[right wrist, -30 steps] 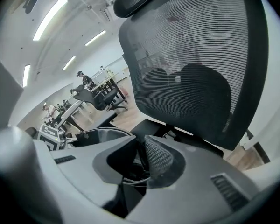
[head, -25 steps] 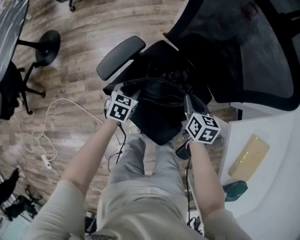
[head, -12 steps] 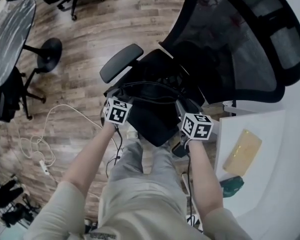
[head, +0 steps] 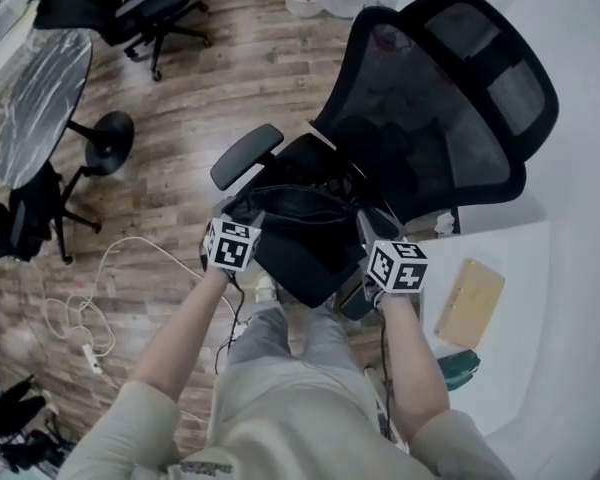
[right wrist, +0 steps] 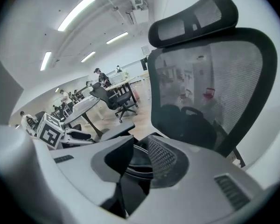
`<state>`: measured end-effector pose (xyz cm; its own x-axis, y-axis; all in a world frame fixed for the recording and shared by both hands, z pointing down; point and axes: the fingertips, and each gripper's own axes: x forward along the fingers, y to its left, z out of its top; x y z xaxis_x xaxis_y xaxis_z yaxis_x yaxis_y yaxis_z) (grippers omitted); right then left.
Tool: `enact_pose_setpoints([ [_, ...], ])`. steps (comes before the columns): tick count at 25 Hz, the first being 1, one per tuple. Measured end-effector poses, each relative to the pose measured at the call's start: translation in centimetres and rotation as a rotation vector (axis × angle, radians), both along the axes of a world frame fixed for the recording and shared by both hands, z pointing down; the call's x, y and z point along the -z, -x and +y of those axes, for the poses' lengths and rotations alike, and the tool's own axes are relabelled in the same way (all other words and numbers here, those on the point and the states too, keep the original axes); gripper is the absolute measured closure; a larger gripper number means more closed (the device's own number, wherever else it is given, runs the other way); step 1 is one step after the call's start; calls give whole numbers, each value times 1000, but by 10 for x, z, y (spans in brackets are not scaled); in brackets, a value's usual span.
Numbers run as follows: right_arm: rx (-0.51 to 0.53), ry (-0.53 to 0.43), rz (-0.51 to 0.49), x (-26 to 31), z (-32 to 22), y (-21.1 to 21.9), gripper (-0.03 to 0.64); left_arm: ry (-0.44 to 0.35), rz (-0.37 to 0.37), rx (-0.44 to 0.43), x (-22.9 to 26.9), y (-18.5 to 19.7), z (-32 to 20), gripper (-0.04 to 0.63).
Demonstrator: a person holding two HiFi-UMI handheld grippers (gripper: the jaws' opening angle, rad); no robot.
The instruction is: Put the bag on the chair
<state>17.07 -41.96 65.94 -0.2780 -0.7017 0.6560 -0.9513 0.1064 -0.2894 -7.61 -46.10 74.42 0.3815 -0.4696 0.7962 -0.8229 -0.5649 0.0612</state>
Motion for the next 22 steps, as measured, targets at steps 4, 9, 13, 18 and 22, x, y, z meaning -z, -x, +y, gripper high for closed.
enact_pose_setpoints([
  [4,18,-76,-39,67,1,7,529,-33,85,27,67,-2,-2,381],
  [9,46,-188,-75,150,9,8,555,-139,147,18,146,-12,0,443],
  [13,80,-306,-93,222,20,14,568,-276,131,-22,204,-14,6,538],
  [18,170,-418,-85,292,34,23,574,-372,148,-66,259,-18,18,546],
  [22,201,-501,-103,338,45,25,584,-523,184,-103,320,-21,30,558],
])
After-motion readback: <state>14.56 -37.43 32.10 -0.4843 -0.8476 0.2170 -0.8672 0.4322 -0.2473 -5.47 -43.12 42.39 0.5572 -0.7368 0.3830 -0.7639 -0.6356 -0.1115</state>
